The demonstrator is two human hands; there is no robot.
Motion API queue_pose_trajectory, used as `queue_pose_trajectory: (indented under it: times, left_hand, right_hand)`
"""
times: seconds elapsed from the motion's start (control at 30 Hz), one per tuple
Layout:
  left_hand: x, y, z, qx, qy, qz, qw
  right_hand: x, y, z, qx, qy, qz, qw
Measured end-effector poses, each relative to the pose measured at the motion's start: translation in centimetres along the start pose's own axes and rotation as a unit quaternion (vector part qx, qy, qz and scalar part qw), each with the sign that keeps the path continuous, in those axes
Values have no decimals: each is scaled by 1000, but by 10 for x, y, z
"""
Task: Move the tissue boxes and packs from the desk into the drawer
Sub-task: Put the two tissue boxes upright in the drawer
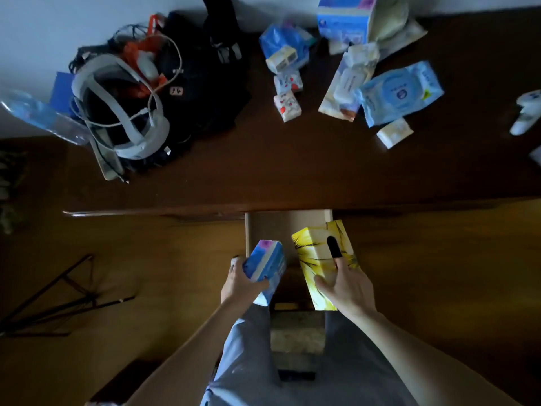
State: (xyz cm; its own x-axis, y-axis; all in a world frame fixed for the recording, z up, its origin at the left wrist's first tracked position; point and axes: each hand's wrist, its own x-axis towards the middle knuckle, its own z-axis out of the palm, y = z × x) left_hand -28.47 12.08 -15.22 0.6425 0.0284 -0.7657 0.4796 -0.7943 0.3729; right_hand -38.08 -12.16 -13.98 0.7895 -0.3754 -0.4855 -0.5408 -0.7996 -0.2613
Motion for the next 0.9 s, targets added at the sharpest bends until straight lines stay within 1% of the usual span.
queue_pose_trajectory:
  times: [0.1, 0.2, 0.33, 0.43, 0.53, 0.6, 0.7, 0.83, 0.9]
  left_hand:
    - [20, -19, 33, 61, 32, 6, 998]
    - [43, -25, 49, 95, 71, 41, 992]
    - [130, -42, 99, 157, 98, 84, 979]
    - [196, -57, 133, 220, 98, 130, 962]
    - [251, -76, 162, 294, 110, 196, 929]
    - [280, -88, 179, 341, 116, 249, 899]
    - [320, -108, 207, 393, 123, 320, 853]
    - [373, -132, 247, 466, 134, 335, 808]
    - [395, -143, 261, 481, 152, 337, 795]
  right_hand:
    - [23, 24, 47, -15, -75, 9, 997]
    - [47, 27, 75, 3, -107, 20, 994]
    - [120, 42, 151, 4, -187, 33, 982]
    - [168, 50, 203, 9, -206, 33, 978]
    - [207, 59, 249, 3, -215, 3, 977]
    - [232, 65, 275, -11, -210, -19, 977]
    - [265, 72, 307, -45, -189, -24, 981]
    - [305, 83, 360, -59, -129, -18, 990]
    - [320, 93, 385, -54, -114, -25, 992]
